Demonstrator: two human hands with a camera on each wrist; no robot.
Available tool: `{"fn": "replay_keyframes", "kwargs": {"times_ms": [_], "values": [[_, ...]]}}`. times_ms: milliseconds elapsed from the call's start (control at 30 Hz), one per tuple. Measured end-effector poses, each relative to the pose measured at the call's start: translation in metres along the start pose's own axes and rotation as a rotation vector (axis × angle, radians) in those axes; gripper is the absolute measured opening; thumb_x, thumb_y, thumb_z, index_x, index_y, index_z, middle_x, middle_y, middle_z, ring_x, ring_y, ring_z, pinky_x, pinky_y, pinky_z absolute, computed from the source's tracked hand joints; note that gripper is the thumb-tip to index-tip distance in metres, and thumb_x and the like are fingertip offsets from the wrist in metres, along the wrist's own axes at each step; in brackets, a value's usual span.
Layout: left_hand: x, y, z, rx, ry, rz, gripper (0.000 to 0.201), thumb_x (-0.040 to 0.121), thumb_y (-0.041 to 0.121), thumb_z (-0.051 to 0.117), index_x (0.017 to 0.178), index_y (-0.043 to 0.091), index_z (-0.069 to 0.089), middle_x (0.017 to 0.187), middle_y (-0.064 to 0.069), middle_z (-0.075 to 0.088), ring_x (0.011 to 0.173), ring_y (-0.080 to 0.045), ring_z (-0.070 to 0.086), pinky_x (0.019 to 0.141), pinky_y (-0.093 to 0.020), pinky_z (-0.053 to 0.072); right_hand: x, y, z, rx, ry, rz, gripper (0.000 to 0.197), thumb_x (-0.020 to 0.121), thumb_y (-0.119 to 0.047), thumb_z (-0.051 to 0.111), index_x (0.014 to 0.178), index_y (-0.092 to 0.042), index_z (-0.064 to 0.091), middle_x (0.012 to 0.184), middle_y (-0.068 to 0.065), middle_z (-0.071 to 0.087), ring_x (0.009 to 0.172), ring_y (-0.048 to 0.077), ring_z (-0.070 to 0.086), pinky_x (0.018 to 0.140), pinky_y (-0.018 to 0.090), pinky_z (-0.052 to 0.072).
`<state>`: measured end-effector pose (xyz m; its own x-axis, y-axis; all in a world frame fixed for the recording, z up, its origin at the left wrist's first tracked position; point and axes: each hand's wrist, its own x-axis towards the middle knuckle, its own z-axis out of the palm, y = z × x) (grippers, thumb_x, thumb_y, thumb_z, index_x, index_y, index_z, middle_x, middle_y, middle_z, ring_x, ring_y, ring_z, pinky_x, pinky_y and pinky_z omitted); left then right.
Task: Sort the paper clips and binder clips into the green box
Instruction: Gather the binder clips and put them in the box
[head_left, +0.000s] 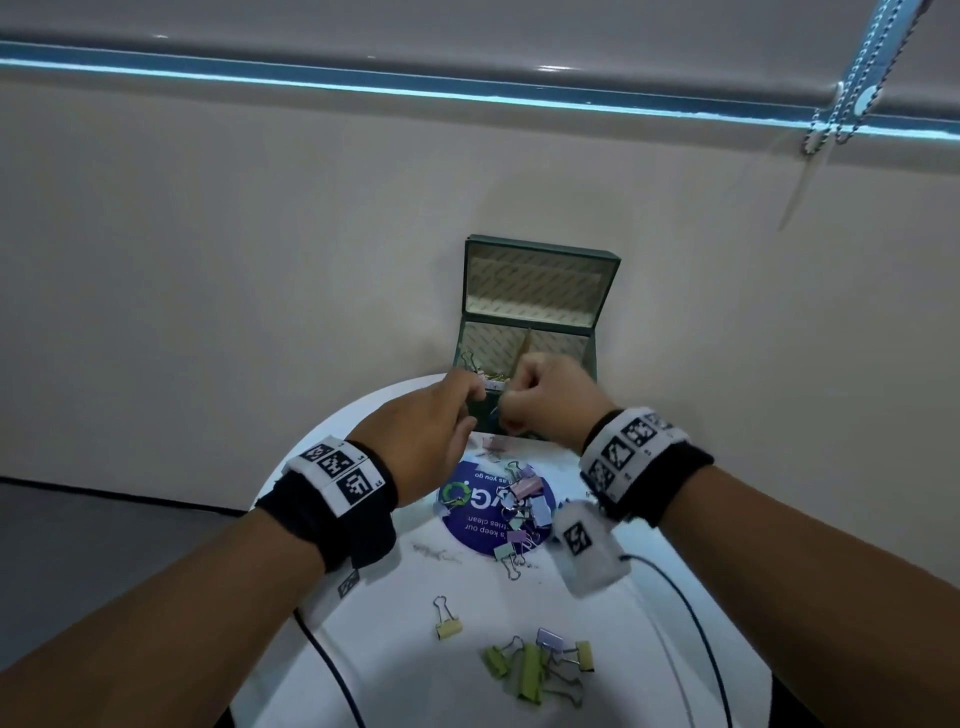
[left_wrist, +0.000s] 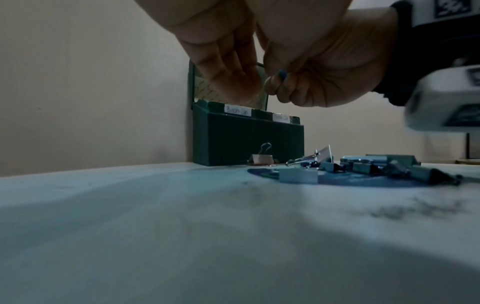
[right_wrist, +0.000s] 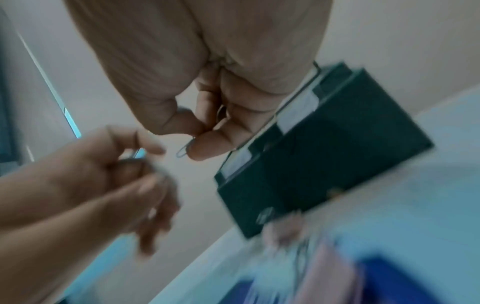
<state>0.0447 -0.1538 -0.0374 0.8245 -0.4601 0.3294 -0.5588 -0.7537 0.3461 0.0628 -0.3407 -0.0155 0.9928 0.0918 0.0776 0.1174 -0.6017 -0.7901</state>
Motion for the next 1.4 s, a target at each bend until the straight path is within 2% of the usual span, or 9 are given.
{"fn": "replay_keyframes", "kwargs": {"times_ms": [167, 267, 500, 667, 767, 967, 1133, 1267, 1400], "values": [[-0.004, -0.002, 0.004, 0.222, -0.381, -0.008, 0.026, 0.094, 0.048, 0.054, 0.115, 0.034, 0.058, 0.111, 0.012, 0.055, 0.100, -0.012, 0.056, 0.086, -0.032, 0.051, 0.035, 0.008, -0.053, -0.351, 0.272, -0.011, 0.013, 0.077, -0.006, 0.061, 0.074, -0.014, 0.052, 0.076, 0.006, 0.059, 0.069, 0.021, 0.053, 0.057, 0.028, 0.045], [-0.009, 0.001, 0.005, 0.225, -0.501, -0.035, 0.042, 0.086, 0.060, 0.061, 0.121, 0.038, 0.060, 0.110, 0.015, 0.054, 0.097, -0.008, 0.055, 0.086, -0.030, 0.050, 0.048, 0.019, -0.072, -0.555, 0.199, 0.004, 0.009, 0.081, -0.006, 0.057, 0.083, -0.012, 0.063, 0.089, 0.006, 0.065, 0.084, 0.027, 0.061, 0.069, 0.031, 0.048], [-0.020, -0.008, 0.007, 0.217, -0.500, -0.112, 0.021, 0.084, 0.035, 0.066, 0.104, 0.032, 0.070, 0.095, 0.014, 0.065, 0.091, -0.010, 0.060, 0.085, -0.030, 0.052, 0.013, 0.018, -0.065, -0.662, 0.121, -0.240, 0.015, 0.084, -0.008, 0.058, 0.086, -0.018, 0.069, 0.083, -0.005, 0.067, 0.077, 0.017, 0.060, 0.078, 0.033, 0.055], [-0.031, -0.001, 0.006, 0.206, -0.489, -0.077, 0.024, 0.082, 0.022, 0.057, 0.103, 0.034, 0.059, 0.090, 0.015, 0.045, 0.083, -0.012, 0.051, 0.074, -0.027, 0.042, -0.059, 0.009, -0.025, -0.791, -0.535, -0.319, 0.006, 0.090, -0.027, 0.065, 0.092, -0.028, 0.070, 0.080, -0.015, 0.066, 0.071, 0.000, 0.057, 0.070, 0.023, 0.050], [-0.044, 0.006, 0.003, 0.215, -0.528, -0.020, 0.019, 0.089, 0.025, 0.045, 0.087, 0.021, 0.064, 0.092, 0.006, 0.048, 0.079, -0.021, 0.055, 0.075, -0.034, 0.047, -0.096, 0.014, -0.012, -0.860, -0.706, -0.253, 0.023, 0.085, -0.047, 0.069, 0.101, -0.031, 0.067, 0.088, -0.015, 0.065, 0.076, 0.005, 0.056, 0.074, 0.027, 0.050], [-0.069, 0.017, -0.003, 0.134, -0.610, 0.008, 0.026, 0.092, 0.023, 0.038, 0.106, 0.032, 0.059, 0.100, 0.015, 0.057, 0.088, -0.010, 0.053, 0.085, -0.033, 0.046, -0.125, 0.032, -0.010, -0.726, -0.753, -0.185, 0.011, 0.086, -0.031, 0.067, 0.096, -0.032, 0.061, 0.073, -0.015, 0.061, 0.066, -0.002, 0.053, 0.067, 0.021, 0.047], [-0.080, 0.018, -0.005, 0.152, -0.667, 0.172, 0.024, 0.086, 0.053, 0.058, 0.109, 0.045, 0.057, 0.082, 0.019, 0.047, 0.072, 0.004, 0.046, 0.068, -0.020, 0.039, -0.126, 0.039, -0.017, -0.691, -0.684, -0.132, 0.027, 0.082, -0.016, 0.057, 0.101, -0.033, 0.065, 0.085, -0.011, 0.068, 0.073, 0.005, 0.057, 0.067, 0.006, 0.038], [-0.079, 0.013, -0.004, 0.162, -0.618, 0.166, 0.019, 0.086, 0.057, 0.058, 0.098, 0.043, 0.061, 0.081, 0.019, 0.049, 0.071, 0.006, 0.046, 0.062, -0.016, 0.032, -0.124, 0.042, -0.023, -0.605, -0.577, -0.147, 0.033, 0.082, -0.009, 0.050, 0.097, -0.034, 0.066, 0.087, -0.005, 0.063, 0.078, 0.013, 0.057, 0.076, 0.033, 0.053], [-0.078, 0.009, -0.001, 0.158, -0.604, 0.160, 0.013, 0.092, 0.049, 0.055, 0.094, 0.036, 0.056, 0.080, 0.018, 0.048, 0.070, 0.003, 0.045, 0.063, -0.017, 0.033, -0.129, 0.041, -0.021, -0.489, -0.642, -0.183, 0.034, 0.083, -0.007, 0.052, 0.104, -0.030, 0.066, 0.094, -0.012, 0.051, 0.081, 0.000, 0.049, 0.078, 0.024, 0.042]]}}
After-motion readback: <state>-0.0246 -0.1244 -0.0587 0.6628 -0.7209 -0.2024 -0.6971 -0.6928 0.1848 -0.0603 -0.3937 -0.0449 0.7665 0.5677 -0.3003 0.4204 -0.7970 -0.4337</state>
